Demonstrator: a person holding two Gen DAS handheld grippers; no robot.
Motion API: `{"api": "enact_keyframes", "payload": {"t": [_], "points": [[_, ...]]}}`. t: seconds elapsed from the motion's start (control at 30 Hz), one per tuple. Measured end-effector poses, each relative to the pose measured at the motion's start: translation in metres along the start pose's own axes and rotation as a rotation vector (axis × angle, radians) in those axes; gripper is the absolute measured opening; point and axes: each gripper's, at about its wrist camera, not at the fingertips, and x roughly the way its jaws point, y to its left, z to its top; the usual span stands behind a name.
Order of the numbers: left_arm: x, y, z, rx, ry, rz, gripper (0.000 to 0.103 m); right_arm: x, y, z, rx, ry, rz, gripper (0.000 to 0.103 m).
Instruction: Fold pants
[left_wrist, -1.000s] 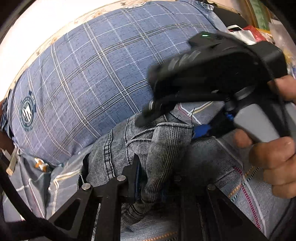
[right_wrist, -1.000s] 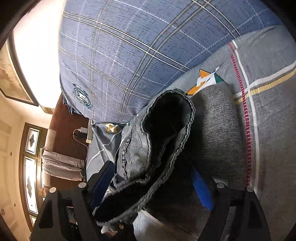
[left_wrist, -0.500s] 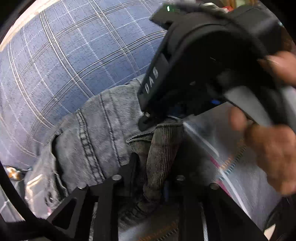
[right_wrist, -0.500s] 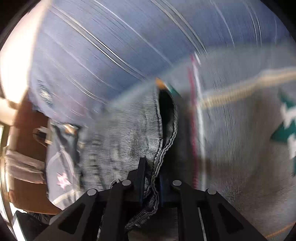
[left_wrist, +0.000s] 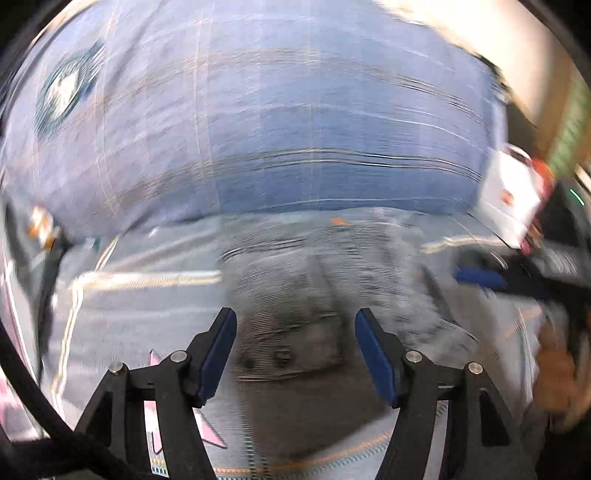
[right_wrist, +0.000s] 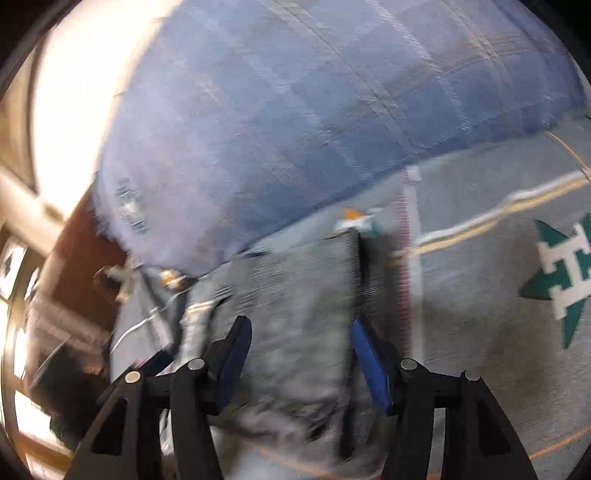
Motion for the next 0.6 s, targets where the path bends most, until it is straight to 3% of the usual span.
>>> {"api": "enact_keyframes", "payload": {"t": [0.07, 0.1, 0.2, 0.27, 0.37, 0.43, 0.6], "points": [[0.004, 0.001, -0.001, -0.032, 0.026, -0.061, 0.067, 0.005, 0.008, -0.014, -0.019, 0.029, -0.046, 0.059], [0.002, -0.003, -0.002, -0.024, 0.026, -0.105, 0.067, 0.008, 0.009, -0.020, -0.025, 0.043, -0.058, 0.053], [-0.007, -0.035, -0.009, 0.062, 0.016, -0.206, 0.067, 0.019, -0.002, -0.039, -0.004, 0.120, -0.088, 0.037], [0.000, -0.052, -0.015, 0.139, 0.051, -0.257, 0.067, 0.026, -0.008, -0.044, 0.014, 0.160, -0.103, 0.034], [0.024, -0.072, -0.032, 0.249, 0.154, -0.252, 0.067, 0.030, -0.019, -0.045, 0.056, 0.203, -0.085, 0.028], [0.031, -0.081, -0.041, 0.305, 0.172, -0.184, 0.067, 0.030, -0.026, -0.045, 0.075, 0.216, -0.089, 0.015], [0.037, -0.080, -0.042, 0.294, 0.201, -0.217, 0.069, 0.031, -0.018, -0.048, -0.024, 0.276, -0.185, 0.010]]}}
